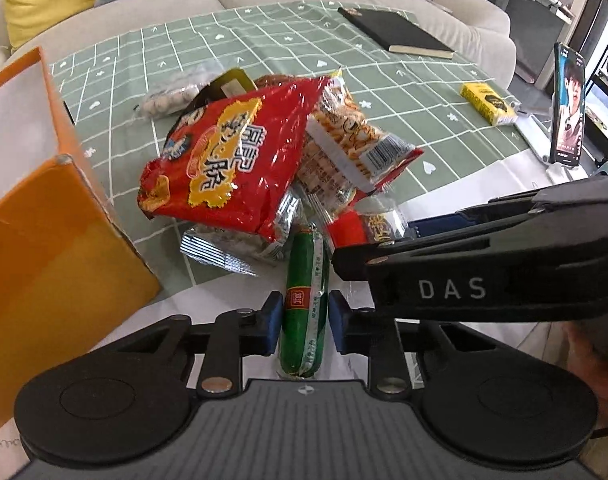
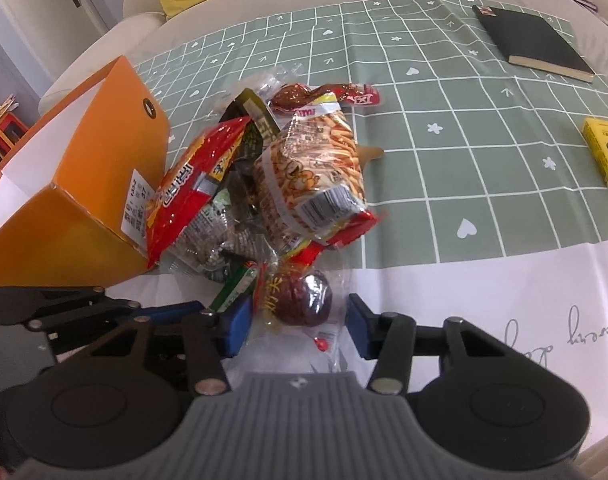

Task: Organize snacks
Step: 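Grasp the green sausage with the left tool while the right tool grasps a wrapped dried fruit, then carry the sausage and dried fruit over the orange box and open both tools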

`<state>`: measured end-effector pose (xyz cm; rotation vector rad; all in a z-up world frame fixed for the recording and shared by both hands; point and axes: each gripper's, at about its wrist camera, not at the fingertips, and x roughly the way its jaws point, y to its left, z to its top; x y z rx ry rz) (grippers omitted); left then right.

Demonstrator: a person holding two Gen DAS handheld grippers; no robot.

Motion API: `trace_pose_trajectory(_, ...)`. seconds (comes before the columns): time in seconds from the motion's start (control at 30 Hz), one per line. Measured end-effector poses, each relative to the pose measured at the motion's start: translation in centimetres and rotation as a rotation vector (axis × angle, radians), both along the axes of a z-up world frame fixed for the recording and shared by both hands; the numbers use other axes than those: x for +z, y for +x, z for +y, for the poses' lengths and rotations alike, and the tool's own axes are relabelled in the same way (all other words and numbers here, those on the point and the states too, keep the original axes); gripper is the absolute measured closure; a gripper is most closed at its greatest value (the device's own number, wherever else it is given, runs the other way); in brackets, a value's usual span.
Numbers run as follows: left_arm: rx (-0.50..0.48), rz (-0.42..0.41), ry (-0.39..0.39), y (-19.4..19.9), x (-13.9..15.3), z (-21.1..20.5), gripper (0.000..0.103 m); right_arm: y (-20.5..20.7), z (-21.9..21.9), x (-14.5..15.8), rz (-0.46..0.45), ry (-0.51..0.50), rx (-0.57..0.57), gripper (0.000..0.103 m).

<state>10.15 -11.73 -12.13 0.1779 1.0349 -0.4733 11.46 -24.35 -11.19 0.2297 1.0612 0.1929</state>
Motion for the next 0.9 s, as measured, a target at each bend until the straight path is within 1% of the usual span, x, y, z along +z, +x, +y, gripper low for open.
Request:
trace_pose_trajectory(0.1, -0.002, -0.007, 0.007, -0.1, -0.1, -0.2, 0.075, -0.1, 0.0, -0.1, 0.001, -0.002, 0.005, 0.056)
trace_pose_trajectory(0.17, -0.004, -0.009, 0.009, -0.1, 0.0, -0.3, 0.078, -0.1, 0.0, -0.2, 0.009, -0.004, 0.01, 0.059)
trace_pose_trajectory(0.37, 0.021, -0.013, -0.001, -0.7, 0.2, 0.1, 0.078, -0.3, 0.1, 0.1, 0.009, 0.0, 0.021, 0.06)
trace_pose_trajectory(0.57, 0.056, -0.018, -0.022, -2.0, 1.5, 1.6, 0.078, -1.0, 0.2, 1.0, -0.007, 0.009, 0.019, 0.06)
trace_pose_trajectory(0.7, 0.098, -0.03, -0.075, -3.0, 3.0, 3.1, 0.078, -1.8, 0.8, 2.0, -0.049, -0.01, 0.05, 0.06)
trace_pose_trajectory(0.9, 0.142, -0.073, -0.139, -4.4, 5.8, 5.1, 0.078, -3.4, 1.9, 4.3, -0.141, -0.047, 0.1, 0.06)
